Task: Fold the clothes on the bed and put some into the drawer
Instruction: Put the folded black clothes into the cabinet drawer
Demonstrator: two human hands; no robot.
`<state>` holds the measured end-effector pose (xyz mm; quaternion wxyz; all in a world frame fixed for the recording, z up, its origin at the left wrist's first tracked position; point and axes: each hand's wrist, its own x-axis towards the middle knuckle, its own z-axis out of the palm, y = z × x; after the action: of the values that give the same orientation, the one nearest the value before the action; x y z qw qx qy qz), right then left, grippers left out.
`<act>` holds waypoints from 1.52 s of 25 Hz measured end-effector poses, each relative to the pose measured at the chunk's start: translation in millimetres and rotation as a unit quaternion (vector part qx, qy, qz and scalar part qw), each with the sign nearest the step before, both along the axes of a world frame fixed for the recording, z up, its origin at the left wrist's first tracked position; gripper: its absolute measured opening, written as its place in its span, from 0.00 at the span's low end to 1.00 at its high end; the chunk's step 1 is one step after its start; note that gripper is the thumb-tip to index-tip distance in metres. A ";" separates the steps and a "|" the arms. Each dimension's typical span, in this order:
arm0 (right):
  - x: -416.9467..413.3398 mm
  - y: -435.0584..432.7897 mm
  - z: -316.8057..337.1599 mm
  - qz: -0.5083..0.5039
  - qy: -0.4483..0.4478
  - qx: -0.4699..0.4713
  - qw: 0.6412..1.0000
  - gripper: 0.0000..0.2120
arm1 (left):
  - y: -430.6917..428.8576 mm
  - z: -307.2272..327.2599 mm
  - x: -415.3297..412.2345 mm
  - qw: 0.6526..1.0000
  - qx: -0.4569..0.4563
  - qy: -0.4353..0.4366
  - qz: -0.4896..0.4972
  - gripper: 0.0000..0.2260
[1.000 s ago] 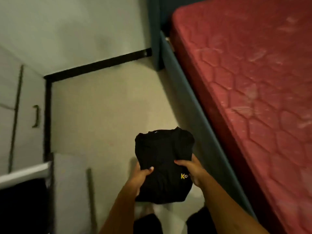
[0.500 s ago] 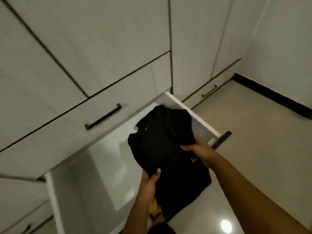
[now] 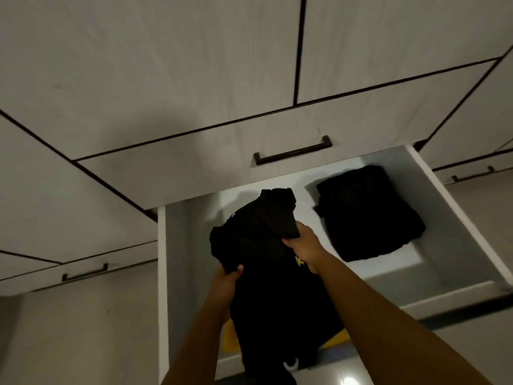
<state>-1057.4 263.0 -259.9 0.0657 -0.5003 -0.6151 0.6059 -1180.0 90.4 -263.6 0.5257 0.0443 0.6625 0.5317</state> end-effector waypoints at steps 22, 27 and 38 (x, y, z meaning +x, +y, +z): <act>60.9 -119.5 -46.6 0.391 -0.272 0.113 0.872 0.28 | -94.5 -24.7 103.7 0.753 -0.261 0.491 -0.351 0.31; 111.6 -136.1 -22.5 0.469 -0.244 0.361 0.768 0.23 | -104.0 -20.2 113.0 0.694 -0.211 0.585 -0.363 0.41; 57.7 -86.1 -41.0 0.279 -0.169 0.541 0.775 0.15 | -50.1 -36.8 59.1 0.671 -0.174 0.669 -0.268 0.39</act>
<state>-999.6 176.9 -301.0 0.0490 -0.2833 -0.9552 0.0707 -1120.9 40.3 -300.4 0.0598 0.4713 0.8770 0.0715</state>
